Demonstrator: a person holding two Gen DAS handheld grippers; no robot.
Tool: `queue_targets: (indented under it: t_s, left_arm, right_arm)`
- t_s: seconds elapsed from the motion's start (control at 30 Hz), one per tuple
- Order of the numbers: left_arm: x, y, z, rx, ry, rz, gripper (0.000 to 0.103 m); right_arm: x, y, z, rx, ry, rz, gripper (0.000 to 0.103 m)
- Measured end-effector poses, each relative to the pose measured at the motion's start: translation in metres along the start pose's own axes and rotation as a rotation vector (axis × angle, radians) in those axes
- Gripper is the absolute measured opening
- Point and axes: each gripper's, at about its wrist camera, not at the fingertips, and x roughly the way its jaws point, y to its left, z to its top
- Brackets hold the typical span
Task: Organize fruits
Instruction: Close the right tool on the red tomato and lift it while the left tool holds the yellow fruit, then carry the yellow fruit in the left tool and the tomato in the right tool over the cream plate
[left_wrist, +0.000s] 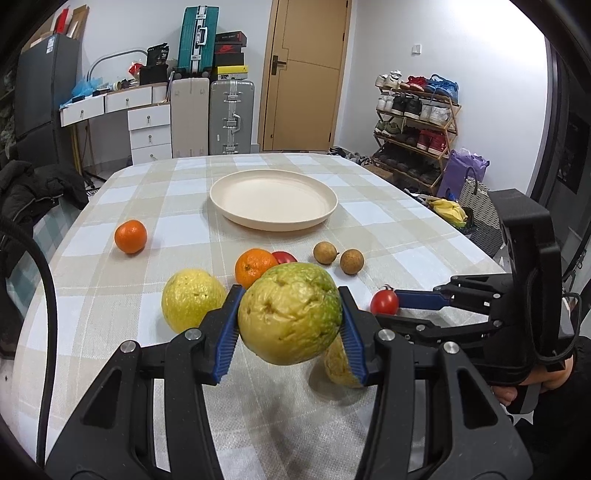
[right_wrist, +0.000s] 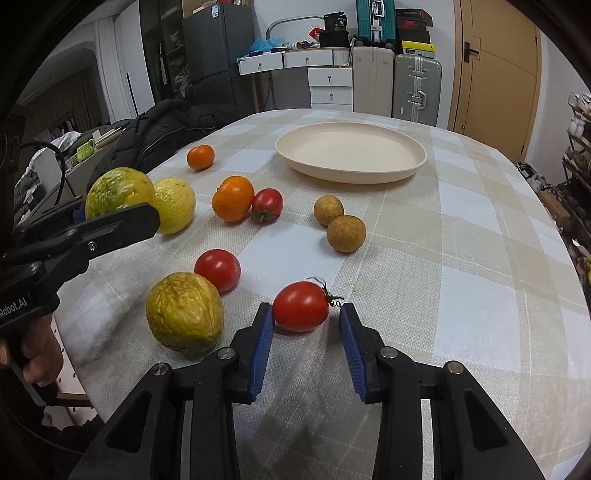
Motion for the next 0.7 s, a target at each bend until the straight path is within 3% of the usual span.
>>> queue_targets:
  t_s: [0.7]
  left_arm:
    - [0.005,0.007,0.01,-0.011,-0.019,0.01,0.046]
  right_arm:
    - [-0.006,-0.008,0.002,0.035,-0.005,0.06,0.029]
